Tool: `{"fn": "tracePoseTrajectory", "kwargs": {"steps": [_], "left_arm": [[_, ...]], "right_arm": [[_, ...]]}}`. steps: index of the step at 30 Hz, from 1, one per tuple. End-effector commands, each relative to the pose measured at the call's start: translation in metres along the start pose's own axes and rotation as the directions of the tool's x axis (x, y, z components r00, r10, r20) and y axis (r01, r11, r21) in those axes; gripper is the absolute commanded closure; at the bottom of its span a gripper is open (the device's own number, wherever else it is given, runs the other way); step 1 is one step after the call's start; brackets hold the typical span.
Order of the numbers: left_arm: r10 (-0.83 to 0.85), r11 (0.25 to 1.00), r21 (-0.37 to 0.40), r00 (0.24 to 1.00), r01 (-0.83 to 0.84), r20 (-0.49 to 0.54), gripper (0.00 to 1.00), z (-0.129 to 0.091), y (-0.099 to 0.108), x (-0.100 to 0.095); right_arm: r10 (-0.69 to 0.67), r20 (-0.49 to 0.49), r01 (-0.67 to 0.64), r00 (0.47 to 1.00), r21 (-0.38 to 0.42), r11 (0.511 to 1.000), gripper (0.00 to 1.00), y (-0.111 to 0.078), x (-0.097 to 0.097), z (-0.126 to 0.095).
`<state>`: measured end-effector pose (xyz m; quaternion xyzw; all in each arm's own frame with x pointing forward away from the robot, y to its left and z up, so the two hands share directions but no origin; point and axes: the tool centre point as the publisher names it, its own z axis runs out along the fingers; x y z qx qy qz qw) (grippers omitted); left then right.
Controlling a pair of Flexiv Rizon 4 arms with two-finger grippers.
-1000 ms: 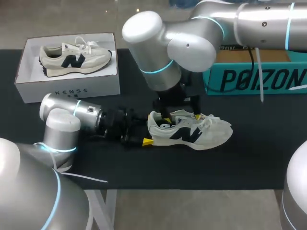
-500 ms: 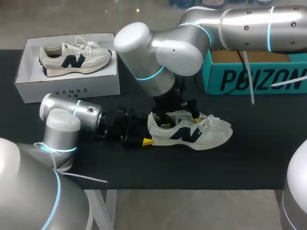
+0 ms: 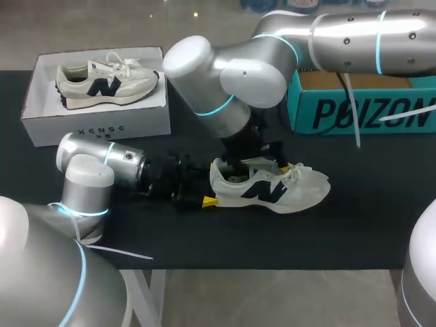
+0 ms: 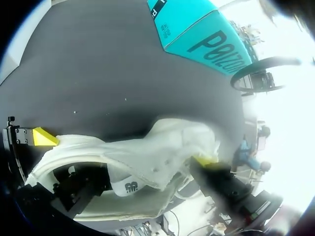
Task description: Take the shoe out of the shoebox, open the shoe tongue, remove and reinsert the insole, then place the shoe into the shoebox
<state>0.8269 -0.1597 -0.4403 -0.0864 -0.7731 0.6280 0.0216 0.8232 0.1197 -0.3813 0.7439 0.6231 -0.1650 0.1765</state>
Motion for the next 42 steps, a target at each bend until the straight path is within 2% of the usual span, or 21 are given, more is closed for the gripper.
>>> {"fn": "tracePoseTrajectory", "kwargs": {"steps": [1, 12, 22, 28, 37, 38, 39, 41, 42], "left_arm": [[0.001, 1.0, 0.002, 1.0, -0.001, 0.002, 1.0, 0.003, 0.006, -0.002], [0.001, 1.0, 0.002, 1.0, -0.001, 0.002, 1.0, 0.003, 0.006, -0.002], [0.001, 1.0, 0.002, 1.0, -0.001, 0.002, 1.0, 0.003, 0.006, -0.002], [0.001, 1.0, 0.002, 1.0, -0.001, 0.002, 1.0, 0.003, 0.006, -0.002], [0.001, 1.0, 0.002, 1.0, -0.001, 0.002, 1.0, 0.003, 0.006, -0.002], [0.001, 1.0, 0.002, 1.0, -0.001, 0.002, 1.0, 0.003, 0.006, -0.002], [0.001, 1.0, 0.002, 1.0, -0.001, 0.002, 1.0, 0.003, 0.006, -0.002], [0.001, 1.0, 0.002, 1.0, -0.001, 0.002, 1.0, 0.003, 0.006, -0.002], [0.001, 1.0, 0.002, 1.0, -0.001, 0.002, 1.0, 0.003, 0.006, -0.002]], "right_arm": [[0.006, 0.0, -0.006, 1.0, -0.004, 1.0, 0.0, 0.001, -0.007, -0.001], [0.036, -0.019, -0.036, 0.999, -0.009, 0.999, 0.0, 0.0, -0.022, -0.003], [0.061, -0.107, -0.063, 0.992, -0.015, 0.998, 0.0, -0.008, -0.036, -0.022], [0.075, -0.155, -0.074, 0.985, 0.014, 0.997, 0.0, -0.009, -0.044, -0.023], [0.052, -0.202, -0.044, 0.978, 0.043, 0.998, 0.0, -0.01, -0.036, -0.022], [0.047, -0.205, -0.039, 0.978, 0.042, 0.998, 0.07, -0.01, -0.035, -0.023], [0.042, -0.212, -0.033, 0.976, 0.044, 0.998, 0.44, -0.009, -0.033, -0.023], [0.039, -0.216, -0.031, 0.976, 0.044, 0.999, 0.59, -0.008, -0.031, -0.024], [0.039, -0.219, -0.029, 0.975, 0.045, 0.999, 0.61, -0.008, -0.03, -0.024]]}}
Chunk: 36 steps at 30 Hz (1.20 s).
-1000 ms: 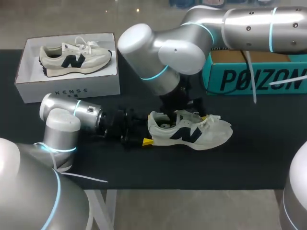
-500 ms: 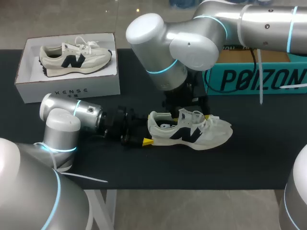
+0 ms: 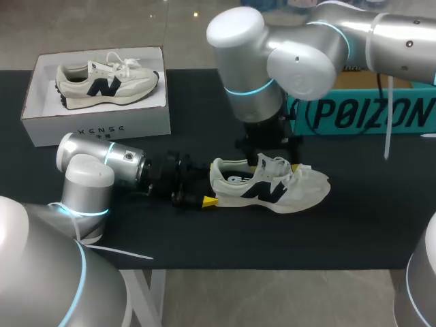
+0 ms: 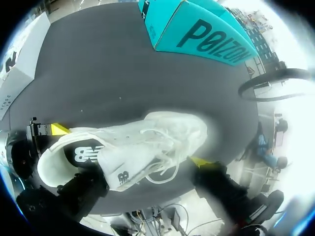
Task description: Take the shoe out of the shoebox, open the shoe tongue, remove and reinsert the insole, then place the shoe into the shoebox
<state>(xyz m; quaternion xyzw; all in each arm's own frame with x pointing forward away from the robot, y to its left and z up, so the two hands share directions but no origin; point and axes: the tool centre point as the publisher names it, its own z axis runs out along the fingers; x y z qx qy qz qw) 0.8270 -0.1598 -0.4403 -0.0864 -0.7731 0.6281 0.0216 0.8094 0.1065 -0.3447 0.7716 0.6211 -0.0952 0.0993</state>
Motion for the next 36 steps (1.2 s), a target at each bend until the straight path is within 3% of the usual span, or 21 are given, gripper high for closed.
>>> {"fn": "tracePoseTrajectory", "kwargs": {"steps": [1, 8, 17, 23, 36], "left_arm": [[0.001, 1.0, 0.002, 1.0, -0.001, 0.002, 1.0, 0.003, 0.007, -0.002], [0.001, 1.0, 0.002, 1.0, -0.001, 0.002, 1.0, 0.003, 0.007, -0.002], [0.001, 1.0, 0.002, 1.0, -0.001, 0.002, 1.0, 0.003, 0.007, -0.002], [0.001, 1.0, 0.002, 1.0, -0.001, 0.002, 1.0, 0.003, 0.007, -0.002], [0.001, 1.0, 0.002, 1.0, -0.001, 0.002, 1.0, 0.003, 0.007, -0.002]], "right_arm": [[-0.006, -0.023, 0.006, 1.0, 0.01, 1.0, 0.65, 0.003, 0.001, 0.002], [0.002, -0.036, -0.001, 0.999, 0.027, 1.0, 0.68, 0.008, 0.001, 0.006], [0.065, -0.052, -0.063, 0.997, 0.038, 0.997, 0.7, 0.011, -0.023, 0.006], [0.103, -0.125, -0.094, 0.987, 0.075, 0.993, 0.68, 0.011, -0.035, 0.009], [0.08, -0.157, -0.073, 0.984, 0.054, 0.996, 0.43, 0.005, -0.027, -0.002]]}}
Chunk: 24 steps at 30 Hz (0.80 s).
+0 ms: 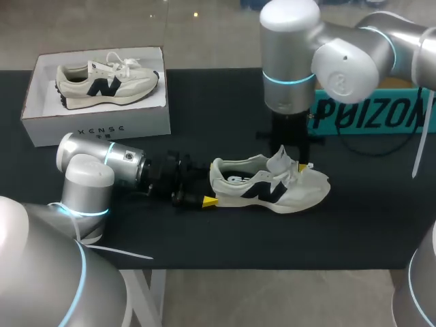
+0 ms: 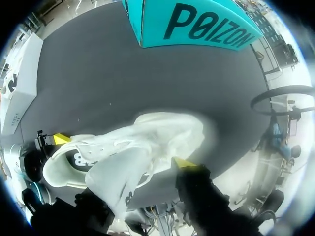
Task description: Take the shoe out of the shoebox, open the shoe tongue, remove and reinsert the insole, then place the shoe into the shoebox
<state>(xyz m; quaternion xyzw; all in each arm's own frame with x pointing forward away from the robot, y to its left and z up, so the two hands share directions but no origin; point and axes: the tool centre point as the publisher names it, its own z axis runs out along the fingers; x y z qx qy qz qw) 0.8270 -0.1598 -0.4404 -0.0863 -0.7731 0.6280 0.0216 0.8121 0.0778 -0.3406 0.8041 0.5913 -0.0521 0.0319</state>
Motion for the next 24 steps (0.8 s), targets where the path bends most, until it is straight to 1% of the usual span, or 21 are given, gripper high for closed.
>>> {"fn": "tracePoseTrajectory", "kwargs": {"steps": [1, 4, 5, 7, 11, 13, 15, 16, 19, 20, 24], "left_arm": [[0.001, 1.0, 0.002, 1.0, -0.001, 0.001, 1.0, 0.003, 0.006, -0.002], [0.001, 1.0, 0.002, 1.0, -0.001, 0.001, 1.0, 0.003, 0.006, -0.002], [0.001, 1.0, 0.002, 1.0, -0.001, 0.001, 1.0, 0.003, 0.006, -0.002], [0.001, 1.0, 0.002, 1.0, -0.001, 0.001, 1.0, 0.003, 0.006, -0.002], [0.001, 1.0, 0.002, 1.0, -0.001, 0.001, 1.0, 0.003, 0.006, -0.002], [0.001, 1.0, 0.002, 1.0, -0.001, 0.001, 1.0, 0.003, 0.006, -0.002], [0.001, 1.0, 0.002, 1.0, -0.001, 0.001, 1.0, 0.003, 0.006, -0.002], [0.001, 1.0, 0.002, 1.0, -0.001, 0.001, 1.0, 0.003, 0.006, -0.002], [0.001, 1.0, 0.002, 1.0, -0.001, 0.001, 1.0, 0.003, 0.006, -0.002], [0.001, 1.0, 0.002, 1.0, -0.001, 0.001, 1.0, 0.003, 0.006, -0.002], [0.001, 1.0, 0.002, 1.0, -0.001, 0.001, 1.0, 0.003, 0.006, -0.002]], "right_arm": [[-0.01, -0.013, 0.01, 1.0, -0.015, 1.0, 0.42, -0.005, 0.003, -0.008], [-0.023, -0.013, 0.022, 1.0, -0.026, 0.999, 0.38, -0.006, 0.008, -0.013], [-0.029, -0.01, 0.028, 1.0, -0.029, 0.999, 0.35, -0.007, 0.011, -0.015], [-0.039, -0.008, 0.039, 0.999, -0.034, 0.999, 0.34, -0.009, 0.015, -0.017], [-0.058, -0.003, 0.057, 0.998, -0.035, 0.998, 0.4, -0.011, 0.024, -0.019], [-0.068, -0.009, 0.067, 0.998, -0.038, 0.997, 0.52, -0.012, 0.028, -0.022], [-0.075, -0.013, 0.074, 0.997, -0.044, 0.996, 0.6, -0.014, 0.031, -0.025], [-0.076, -0.014, 0.076, 0.997, -0.046, 0.996, 0.68, -0.014, 0.031, -0.026], [-0.078, -0.014, 0.077, 0.997, -0.051, 0.996, 0.96, -0.014, 0.03, -0.029], [-0.077, -0.015, 0.076, 0.997, -0.052, 0.996, 1.0, -0.014, 0.03, -0.029], [-0.061, -0.016, 0.061, 0.998, -0.044, 0.997, 1.0, -0.012, 0.024, -0.026]]}}
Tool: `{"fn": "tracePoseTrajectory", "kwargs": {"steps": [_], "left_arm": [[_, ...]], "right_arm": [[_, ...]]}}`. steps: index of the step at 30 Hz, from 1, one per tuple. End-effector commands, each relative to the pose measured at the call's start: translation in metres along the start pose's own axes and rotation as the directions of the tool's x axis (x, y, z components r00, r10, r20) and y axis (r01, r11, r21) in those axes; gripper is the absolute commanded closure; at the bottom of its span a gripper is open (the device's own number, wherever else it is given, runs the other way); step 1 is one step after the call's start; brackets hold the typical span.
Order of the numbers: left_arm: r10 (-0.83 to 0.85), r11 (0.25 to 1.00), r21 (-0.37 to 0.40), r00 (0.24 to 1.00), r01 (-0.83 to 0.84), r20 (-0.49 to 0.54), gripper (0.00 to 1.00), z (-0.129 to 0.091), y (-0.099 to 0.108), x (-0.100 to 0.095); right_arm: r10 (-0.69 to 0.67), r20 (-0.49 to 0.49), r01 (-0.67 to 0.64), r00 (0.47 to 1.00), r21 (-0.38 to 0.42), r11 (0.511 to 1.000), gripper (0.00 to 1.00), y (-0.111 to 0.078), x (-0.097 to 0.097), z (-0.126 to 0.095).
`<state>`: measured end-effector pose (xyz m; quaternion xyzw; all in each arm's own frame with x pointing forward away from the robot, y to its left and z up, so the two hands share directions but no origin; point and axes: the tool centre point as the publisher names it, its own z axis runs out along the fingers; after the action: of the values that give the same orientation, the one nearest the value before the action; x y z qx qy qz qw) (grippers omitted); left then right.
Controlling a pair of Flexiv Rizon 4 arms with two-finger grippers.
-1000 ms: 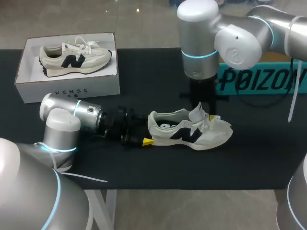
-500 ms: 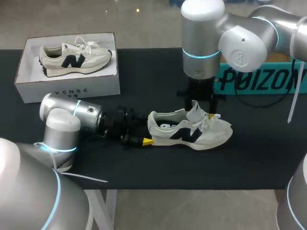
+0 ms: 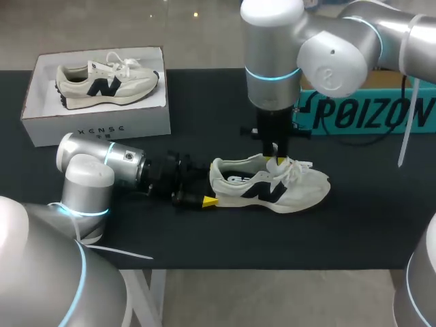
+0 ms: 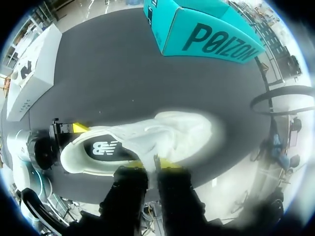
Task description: Take the shoe out of the shoebox, open the shoe tongue, remove and reinsert the insole, then place the shoe into the shoebox
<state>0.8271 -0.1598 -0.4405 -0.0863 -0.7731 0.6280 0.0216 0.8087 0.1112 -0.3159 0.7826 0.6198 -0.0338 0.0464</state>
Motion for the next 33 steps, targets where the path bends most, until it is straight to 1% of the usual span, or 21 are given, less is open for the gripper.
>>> {"fn": "tracePoseTrajectory", "kwargs": {"steps": [1, 8, 10, 12, 13, 19, 28, 32, 33], "left_arm": [[0.001, 1.0, 0.002, 1.0, -0.001, 0.001, 1.0, 0.003, 0.006, -0.002], [0.001, 1.0, 0.002, 1.0, -0.001, 0.001, 1.0, 0.003, 0.006, -0.002], [0.001, 1.0, 0.002, 1.0, -0.001, 0.001, 1.0, 0.003, 0.006, -0.002], [0.001, 1.0, 0.002, 1.0, -0.001, 0.001, 1.0, 0.003, 0.006, -0.002], [0.001, 1.0, 0.002, 1.0, -0.001, 0.001, 1.0, 0.003, 0.006, -0.002], [0.001, 1.0, 0.002, 1.0, -0.001, 0.001, 1.0, 0.003, 0.006, -0.002], [0.001, 1.0, 0.002, 1.0, -0.001, 0.001, 1.0, 0.003, 0.006, -0.002], [0.001, 1.0, 0.002, 1.0, -0.001, 0.001, 1.0, 0.003, 0.006, -0.002], [0.001, 1.0, 0.002, 1.0, -0.001, 0.001, 1.0, 0.003, 0.006, -0.002]], "right_arm": [[0.013, -0.007, -0.013, 1.0, 0.008, 1.0, 1.0, 0.001, -0.006, 0.002], [0.064, -0.045, -0.063, 0.997, 0.029, 0.998, 1.0, 0.004, -0.027, 0.005], [0.079, -0.069, -0.077, 0.994, 0.039, 0.996, 1.0, 0.005, -0.034, 0.005], [0.096, -0.071, -0.093, 0.993, 0.04, 0.995, 1.0, 0.007, -0.04, 0.005], [0.102, -0.085, -0.098, 0.991, 0.045, 0.994, 1.0, 0.007, -0.042, 0.005], [0.13, -0.103, -0.125, 0.986, 0.051, 0.991, 1.0, 0.01, -0.053, 0.004], [0.155, -0.142, -0.146, 0.978, 0.07, 0.987, 1.0, 0.013, -0.06, 0.004], [0.152, -0.151, -0.141, 0.977, 0.081, 0.987, 1.0, 0.012, -0.058, 0.004], [0.146, -0.152, -0.135, 0.977, 0.085, 0.987, 0.98, 0.012, -0.057, 0.004]]}}
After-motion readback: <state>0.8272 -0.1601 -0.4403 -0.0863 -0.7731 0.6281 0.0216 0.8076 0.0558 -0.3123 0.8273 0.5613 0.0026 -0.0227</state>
